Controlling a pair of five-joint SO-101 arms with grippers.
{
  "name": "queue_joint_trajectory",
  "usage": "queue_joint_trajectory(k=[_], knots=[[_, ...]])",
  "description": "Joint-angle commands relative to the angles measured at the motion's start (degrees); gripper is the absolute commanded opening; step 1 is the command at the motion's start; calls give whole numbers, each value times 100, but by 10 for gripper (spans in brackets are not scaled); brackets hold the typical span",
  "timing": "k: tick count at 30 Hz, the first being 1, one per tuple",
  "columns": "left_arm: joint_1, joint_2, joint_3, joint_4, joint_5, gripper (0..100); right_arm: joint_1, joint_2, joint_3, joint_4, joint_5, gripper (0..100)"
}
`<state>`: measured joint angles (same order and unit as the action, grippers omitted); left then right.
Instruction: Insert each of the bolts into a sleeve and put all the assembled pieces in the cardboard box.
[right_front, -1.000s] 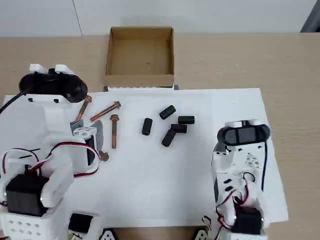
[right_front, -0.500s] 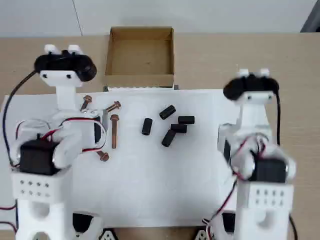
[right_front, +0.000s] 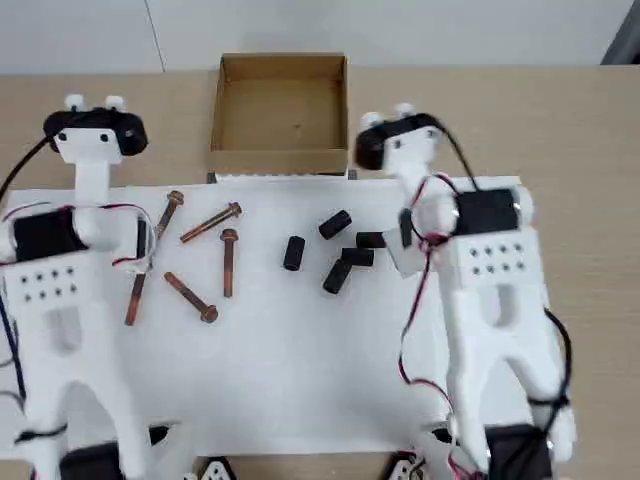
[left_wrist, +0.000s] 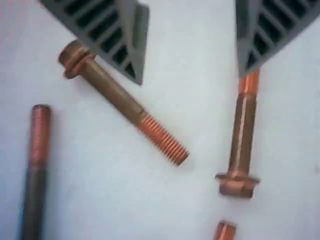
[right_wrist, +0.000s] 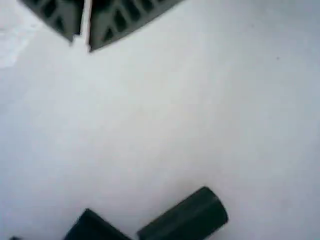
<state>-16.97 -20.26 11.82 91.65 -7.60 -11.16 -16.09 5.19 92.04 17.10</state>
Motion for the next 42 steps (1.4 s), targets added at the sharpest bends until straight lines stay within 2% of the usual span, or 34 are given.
queue_joint_trajectory(k=[1,4,9,16,21,25,27,33,42], knots=[[-185,360,-207,-18,-237,119,-268,541,-536,57,70,4],[-308,633,-207,-26,-264,119,-585,1138,-809,259,-387,4],[-431,800,-198,-211,-246,119,-954,1886,-1380,259,-1873,4],[-431,809,-189,-255,-237,119,-1499,2343,-1802,66,-2690,4],[-431,809,-189,-246,-237,119,-1622,2686,-1811,22,-4018,5],[-431,818,-189,-255,-237,119,-1640,3037,-1820,75,-4659,6],[-431,818,-189,-255,-237,119,-1640,3143,-1820,75,-4853,27],[-431,818,-154,-264,-255,119,-1640,3266,-1820,13,-5064,185],[-431,774,418,-589,-255,119,-1640,3495,-1820,-321,-5029,187]])
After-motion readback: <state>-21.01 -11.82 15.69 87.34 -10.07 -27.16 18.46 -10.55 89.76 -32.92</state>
